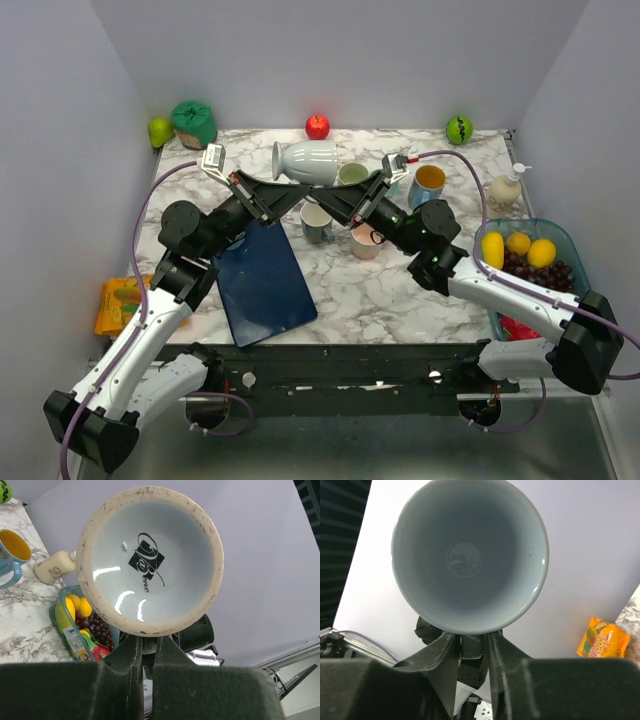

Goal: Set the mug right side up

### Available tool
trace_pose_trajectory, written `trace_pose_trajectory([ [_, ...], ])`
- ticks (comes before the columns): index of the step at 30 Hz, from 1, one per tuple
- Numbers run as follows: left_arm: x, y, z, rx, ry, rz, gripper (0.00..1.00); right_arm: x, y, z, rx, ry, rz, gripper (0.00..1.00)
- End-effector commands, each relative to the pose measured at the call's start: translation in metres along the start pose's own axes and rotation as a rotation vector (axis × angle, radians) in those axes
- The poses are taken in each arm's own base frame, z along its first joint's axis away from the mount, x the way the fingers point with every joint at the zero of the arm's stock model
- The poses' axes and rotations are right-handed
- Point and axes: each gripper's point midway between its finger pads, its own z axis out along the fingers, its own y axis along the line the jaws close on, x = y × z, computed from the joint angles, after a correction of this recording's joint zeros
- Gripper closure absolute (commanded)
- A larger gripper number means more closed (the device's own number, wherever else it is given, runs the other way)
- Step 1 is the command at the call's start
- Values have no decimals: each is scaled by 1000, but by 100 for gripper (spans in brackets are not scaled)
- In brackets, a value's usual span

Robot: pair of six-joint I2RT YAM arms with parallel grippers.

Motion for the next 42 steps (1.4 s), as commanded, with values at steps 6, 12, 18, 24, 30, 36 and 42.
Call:
trace_pose_trajectory([
  [6, 27, -7, -9, 60, 102, 39, 100, -22, 7, 8, -57, -125, 36, 89],
  [12, 32, 2, -11, 32, 125, 34, 100, -25, -2, 1, 56, -128, -99, 99],
  [18, 33, 15, -13, -30, 131, 81, 44, -44, 2, -15, 128, -198, -242, 99],
  [24, 35, 30, -14, -98, 155, 170, 22, -63, 9, -41, 226, -261, -371, 99],
  [30, 23, 59, -28, -283, 131, 315, 1, -99, -29, -108, 655, -310, -612, 99],
  [36, -1, 120, -58, -657, 124, 471, 1, -124, -77, -202, 1154, -295, -800, 99],
  [42, -17, 186, -99, -1068, 143, 504, 1, -122, -129, -252, 1412, -206, -789, 99],
])
